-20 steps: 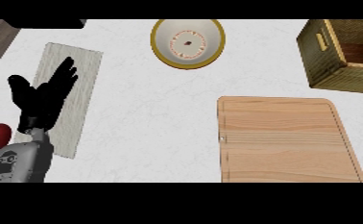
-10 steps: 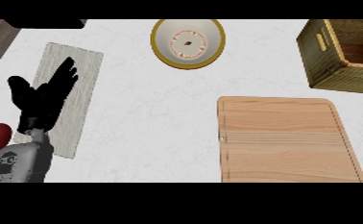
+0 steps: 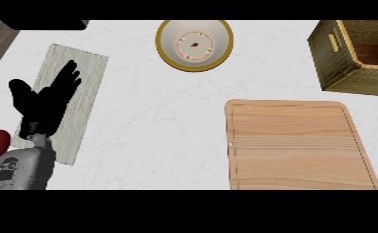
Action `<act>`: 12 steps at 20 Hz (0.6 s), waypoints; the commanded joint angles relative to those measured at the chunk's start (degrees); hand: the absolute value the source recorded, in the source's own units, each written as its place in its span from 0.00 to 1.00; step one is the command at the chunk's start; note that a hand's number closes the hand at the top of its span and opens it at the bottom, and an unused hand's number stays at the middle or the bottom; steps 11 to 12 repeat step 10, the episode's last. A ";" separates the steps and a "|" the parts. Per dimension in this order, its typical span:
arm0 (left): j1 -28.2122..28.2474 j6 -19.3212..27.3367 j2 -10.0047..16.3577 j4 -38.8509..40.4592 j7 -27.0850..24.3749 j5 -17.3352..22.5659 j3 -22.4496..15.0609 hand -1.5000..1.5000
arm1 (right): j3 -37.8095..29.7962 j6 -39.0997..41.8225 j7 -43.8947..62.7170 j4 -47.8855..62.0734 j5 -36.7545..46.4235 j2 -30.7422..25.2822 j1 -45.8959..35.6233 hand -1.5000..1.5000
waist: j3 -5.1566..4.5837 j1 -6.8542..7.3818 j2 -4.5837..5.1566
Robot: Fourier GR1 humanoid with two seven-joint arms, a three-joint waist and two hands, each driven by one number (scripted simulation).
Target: Pick the croissant from the cutting board and place it in the basket
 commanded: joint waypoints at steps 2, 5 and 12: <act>-0.38 -1.34 0.63 2.45 -1.61 0.81 0.86 0.50 | -5.16 9.58 -3.92 11.34 -4.22 -9.69 4.47 0.00 | 0.11 0.01 0.39; 1.71 -0.58 0.28 -0.16 -1.82 -0.16 0.18 0.50 | -5.48 18.15 -5.52 14.26 -4.63 -17.02 7.68 0.00 | 0.17 0.01 0.20; -1.28 -1.24 1.70 1.17 -0.30 0.74 1.28 0.50 | -5.79 25.38 -12.33 19.53 -4.38 -20.30 13.54 0.00 | 0.33 -0.06 0.51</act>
